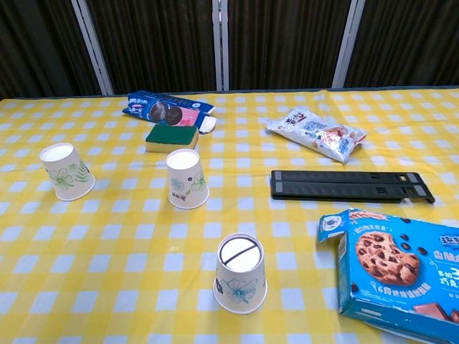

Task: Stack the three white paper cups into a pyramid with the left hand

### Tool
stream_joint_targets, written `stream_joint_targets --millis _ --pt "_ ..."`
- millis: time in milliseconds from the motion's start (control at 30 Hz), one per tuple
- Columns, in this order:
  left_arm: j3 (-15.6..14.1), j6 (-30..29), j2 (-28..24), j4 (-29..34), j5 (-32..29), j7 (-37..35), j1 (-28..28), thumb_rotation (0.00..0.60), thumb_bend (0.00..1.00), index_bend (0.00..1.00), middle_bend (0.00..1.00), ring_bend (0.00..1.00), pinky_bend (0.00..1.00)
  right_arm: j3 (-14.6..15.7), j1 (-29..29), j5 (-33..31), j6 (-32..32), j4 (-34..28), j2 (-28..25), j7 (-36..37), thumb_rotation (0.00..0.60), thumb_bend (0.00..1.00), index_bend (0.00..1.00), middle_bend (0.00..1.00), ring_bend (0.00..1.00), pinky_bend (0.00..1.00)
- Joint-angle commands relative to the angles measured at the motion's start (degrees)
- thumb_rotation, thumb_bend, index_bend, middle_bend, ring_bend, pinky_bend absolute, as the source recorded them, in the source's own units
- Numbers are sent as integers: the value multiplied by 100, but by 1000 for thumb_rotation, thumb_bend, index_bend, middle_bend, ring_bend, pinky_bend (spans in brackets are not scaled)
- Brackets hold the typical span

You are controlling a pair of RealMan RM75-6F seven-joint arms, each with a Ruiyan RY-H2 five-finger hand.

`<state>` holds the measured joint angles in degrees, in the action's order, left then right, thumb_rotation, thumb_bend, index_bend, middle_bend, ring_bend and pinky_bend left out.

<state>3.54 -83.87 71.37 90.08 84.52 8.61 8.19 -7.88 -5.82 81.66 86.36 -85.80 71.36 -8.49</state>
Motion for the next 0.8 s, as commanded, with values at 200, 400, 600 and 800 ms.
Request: stream_joint_targets --millis 200,400,600,800 --pt "-12 24 2 -8 -2 5 7 600 176 0 0 0 0 21 11 41 28 -31 -16 28 600 103 10 0 0 0" --pt "-2 77 5 22 15 27 57 600 176 0 0 0 0 67 -4 116 -2 -77 -43 67 600 102 10 0 0 0" --pt "190 352 -39 78 -179 9 271 600 175 0 0 0 0 100 -16 209 11 -76 -52 130 600 103 11 0 0 0" --pt "546 988 -144 114 -629 244 748 600 177 62 0 0 0 142 -14 308 42 -66 -62 191 600 102 13 0 0 0"
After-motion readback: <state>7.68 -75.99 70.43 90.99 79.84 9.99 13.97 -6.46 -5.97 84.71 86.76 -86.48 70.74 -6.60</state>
